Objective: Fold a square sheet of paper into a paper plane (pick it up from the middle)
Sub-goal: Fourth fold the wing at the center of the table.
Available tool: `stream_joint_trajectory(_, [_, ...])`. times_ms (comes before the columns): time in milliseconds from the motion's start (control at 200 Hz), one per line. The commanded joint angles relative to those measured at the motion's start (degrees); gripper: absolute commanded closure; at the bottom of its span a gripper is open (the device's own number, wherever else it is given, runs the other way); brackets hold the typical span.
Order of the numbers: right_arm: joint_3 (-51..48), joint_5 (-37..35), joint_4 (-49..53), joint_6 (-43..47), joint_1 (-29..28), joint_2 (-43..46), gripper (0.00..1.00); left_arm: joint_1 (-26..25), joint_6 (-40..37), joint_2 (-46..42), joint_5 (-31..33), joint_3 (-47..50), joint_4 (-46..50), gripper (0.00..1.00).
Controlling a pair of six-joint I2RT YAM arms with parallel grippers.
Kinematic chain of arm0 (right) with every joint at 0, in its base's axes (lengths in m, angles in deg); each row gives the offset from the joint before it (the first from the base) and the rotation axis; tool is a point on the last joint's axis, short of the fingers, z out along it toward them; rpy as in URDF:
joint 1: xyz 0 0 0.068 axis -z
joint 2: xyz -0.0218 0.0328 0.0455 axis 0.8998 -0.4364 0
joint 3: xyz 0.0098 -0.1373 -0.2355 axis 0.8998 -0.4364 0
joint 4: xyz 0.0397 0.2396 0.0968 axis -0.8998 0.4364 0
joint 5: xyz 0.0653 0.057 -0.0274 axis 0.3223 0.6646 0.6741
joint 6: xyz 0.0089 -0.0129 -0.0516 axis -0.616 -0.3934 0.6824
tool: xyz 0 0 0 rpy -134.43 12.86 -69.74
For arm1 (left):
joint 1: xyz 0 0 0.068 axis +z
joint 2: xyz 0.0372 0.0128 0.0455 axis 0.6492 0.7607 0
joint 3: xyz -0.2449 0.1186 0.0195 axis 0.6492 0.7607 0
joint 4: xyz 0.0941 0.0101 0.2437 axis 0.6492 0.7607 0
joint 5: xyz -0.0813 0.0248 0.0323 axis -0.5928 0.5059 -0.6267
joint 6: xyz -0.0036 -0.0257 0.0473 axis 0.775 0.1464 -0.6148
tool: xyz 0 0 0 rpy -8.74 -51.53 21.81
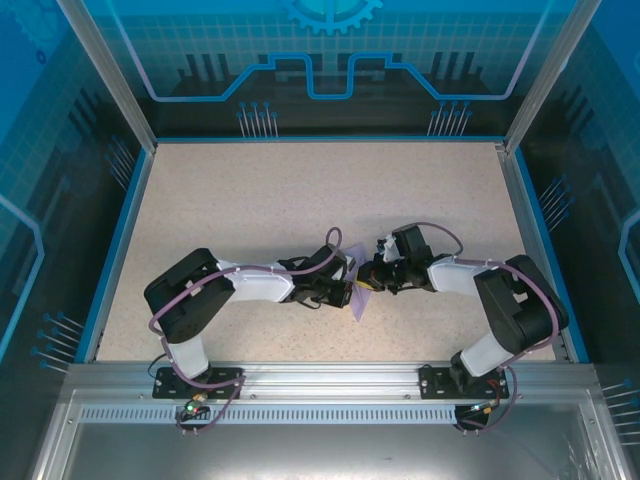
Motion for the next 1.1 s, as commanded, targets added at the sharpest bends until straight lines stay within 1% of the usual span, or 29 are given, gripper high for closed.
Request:
stream_joint_trajectory(0, [0.37, 0.84, -4.56, -3.01, -0.80, -1.55, 0.93, 0.89, -0.78, 1.17, 1.18, 2.46, 3.00, 1.00])
stream_joint_trajectory(195, [0.71, 1.25, -5.08, -3.20, -0.79, -1.44, 0.93, 1.15, -0.61, 1.35, 0.98, 2.94, 2.43, 1.00])
stream_joint_trajectory(275, [1.21, 0.44, -2.22, -1.39, -0.71, -0.63, 0.91, 1.23, -0.30, 1.17, 0.86, 3.34, 1.86, 1.00])
stream_joint_trajectory(450, [1.17, -2.14, 6.46, 4.89, -0.86, 2.13, 0.81, 1.29, 0.01, 1.50, 0.42, 3.55, 1.03, 1.00])
stream_joint_trajectory(645, [0.03, -4.26, 11.55, 9.06, -1.14, 5.34, 0.70, 1.42, 0.19, 1.87, 0.13, 3.52, 0.80, 1.00])
stream_joint_trajectory(785, [-0.12, -4.99, 13.39, 11.21, -1.55, 5.65, 0.65, 1.42, 0.21, 2.13, -0.06, 3.28, 0.88, 1.00])
stream_joint_trajectory(955, [-0.13, -5.02, 12.90, 11.67, -2.89, 4.50, 0.64, 1.42, 0.22, 2.23, -0.24, 3.27, 0.81, 1.00])
stream_joint_trajectory(1020, [-0.26, -5.12, 12.98, 11.50, -3.25, 4.50, 0.66, 1.42, 0.18, 2.28, -0.18, 3.34, 0.84, 1.00])
stream_joint_trajectory(1095, [-0.49, -5.18, 12.94, 11.17, -3.51, 4.80, 0.71, 1.42, 0.18, 2.18, -0.11, 3.39, 0.94, 1.00])
